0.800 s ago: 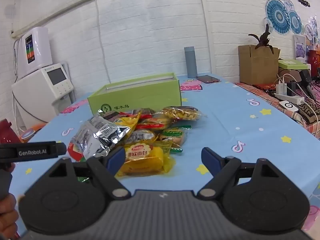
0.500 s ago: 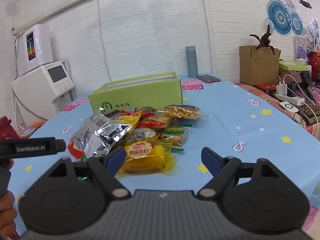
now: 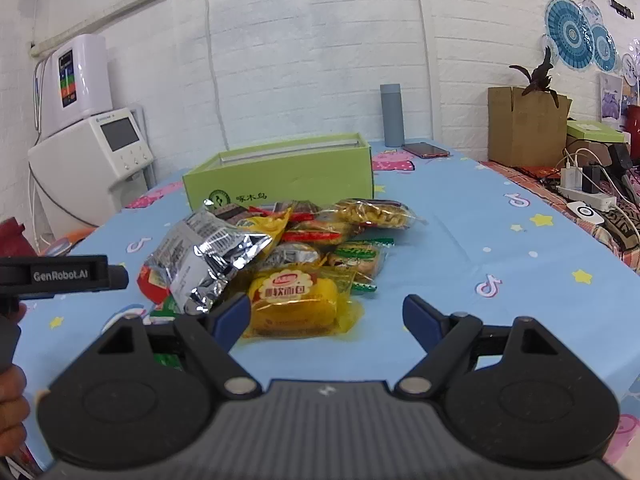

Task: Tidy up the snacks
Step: 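Move both tools toward the snack pile beside the green box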

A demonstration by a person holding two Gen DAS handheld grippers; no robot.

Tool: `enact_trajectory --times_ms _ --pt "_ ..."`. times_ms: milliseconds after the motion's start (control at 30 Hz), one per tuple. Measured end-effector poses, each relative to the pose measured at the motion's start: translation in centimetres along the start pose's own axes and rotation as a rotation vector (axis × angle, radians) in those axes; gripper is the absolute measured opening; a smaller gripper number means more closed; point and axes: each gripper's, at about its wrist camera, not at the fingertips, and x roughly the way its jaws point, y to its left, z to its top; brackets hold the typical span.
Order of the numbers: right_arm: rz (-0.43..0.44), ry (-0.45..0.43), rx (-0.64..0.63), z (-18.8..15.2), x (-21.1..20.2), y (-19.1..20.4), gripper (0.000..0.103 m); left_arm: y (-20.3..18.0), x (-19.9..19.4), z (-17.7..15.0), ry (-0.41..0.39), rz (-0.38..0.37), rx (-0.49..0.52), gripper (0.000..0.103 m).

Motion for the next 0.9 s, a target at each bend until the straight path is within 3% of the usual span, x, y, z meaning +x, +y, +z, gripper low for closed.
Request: enact_trajectory --times_ms 367,567,767,900 --pt "0.013 0.019 -0.001 -0.2 1.6 0.2 0.085 -0.2 1.9 0.3 0.029 0.006 0.008 0.095" --pt "0.050 0.026 -0.009 0.9 2.2 0.4 0.085 -0.4 3.1 2.0 0.059 -0.003 0.033 0.095" --pt "0.212 0.046 -0.056 2.4 2.4 2.1 0.085 2.6 3.9 5.3 0.049 -0.081 0.009 0.095" --pt "0.280 0.069 -0.099 3.0 3.8 4.5 0.085 3.1 6.6 8.4 0.108 -0.256 0.042 0.092"
